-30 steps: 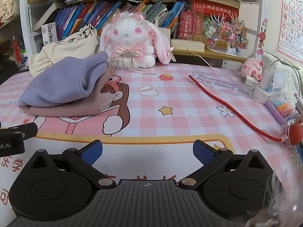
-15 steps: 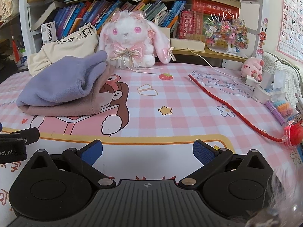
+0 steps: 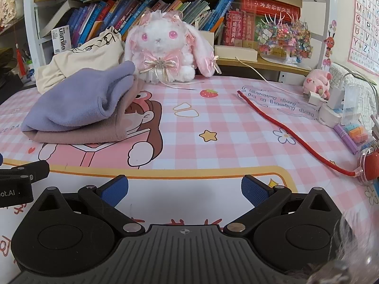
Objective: Fold clothes
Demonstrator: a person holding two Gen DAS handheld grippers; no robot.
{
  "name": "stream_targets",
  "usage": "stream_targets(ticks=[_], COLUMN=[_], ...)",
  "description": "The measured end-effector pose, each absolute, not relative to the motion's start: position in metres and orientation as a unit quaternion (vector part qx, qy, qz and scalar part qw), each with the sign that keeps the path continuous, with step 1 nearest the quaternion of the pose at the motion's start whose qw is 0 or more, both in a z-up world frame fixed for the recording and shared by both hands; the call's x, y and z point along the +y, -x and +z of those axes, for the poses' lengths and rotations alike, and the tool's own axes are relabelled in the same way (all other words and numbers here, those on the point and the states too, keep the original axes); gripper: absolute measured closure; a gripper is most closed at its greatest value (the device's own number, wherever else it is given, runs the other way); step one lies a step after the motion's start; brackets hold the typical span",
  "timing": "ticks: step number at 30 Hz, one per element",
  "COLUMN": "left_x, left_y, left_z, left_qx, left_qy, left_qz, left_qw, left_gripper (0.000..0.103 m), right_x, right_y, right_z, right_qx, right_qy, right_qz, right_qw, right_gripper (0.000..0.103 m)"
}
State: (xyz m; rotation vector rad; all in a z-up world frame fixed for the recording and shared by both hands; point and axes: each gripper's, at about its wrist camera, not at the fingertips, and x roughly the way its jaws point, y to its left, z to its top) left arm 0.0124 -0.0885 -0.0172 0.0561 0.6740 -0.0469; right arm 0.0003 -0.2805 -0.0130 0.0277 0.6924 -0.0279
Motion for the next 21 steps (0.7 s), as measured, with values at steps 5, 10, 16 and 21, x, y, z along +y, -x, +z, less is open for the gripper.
stream_targets(ticks=[5,10,16,21], left_x=[-0.0867,-0.0861,-0.0865,-0.0856], left_y=[-0.0131,-0.0142,-0.0129,-0.0136], left_z=[-0.0177,-0.0196,-0.021,-0.0206], left_qx=[0.333,0.341,0.343,0.342], left_qy=[-0.021,-0.021,-0.025,-0.02], left_qz=[-0.02,-0.02,-0.016,-0.013], left_qw=[0.943,0.94,0.939,0.939], left_gripper=[0.002,0.0,0.0,0.0], right_x=[-0.281,-0.2807,-0.2806,-0.281], right_y=[-0.0006,-0.001,-0.0013,-0.0024], right_z=[-0.0136,-0.014,-0.0147,-0.0162], right_qx=[0.342,0.344,0.347,0.349], right_qy=[-0.016,-0.016,-0.015,-0.016], right_qz=[-0.015,-0.015,-0.015,-0.014], right_qw=[0.939,0.939,0.938,0.937], right_gripper=[0.0,0.0,0.0,0.0])
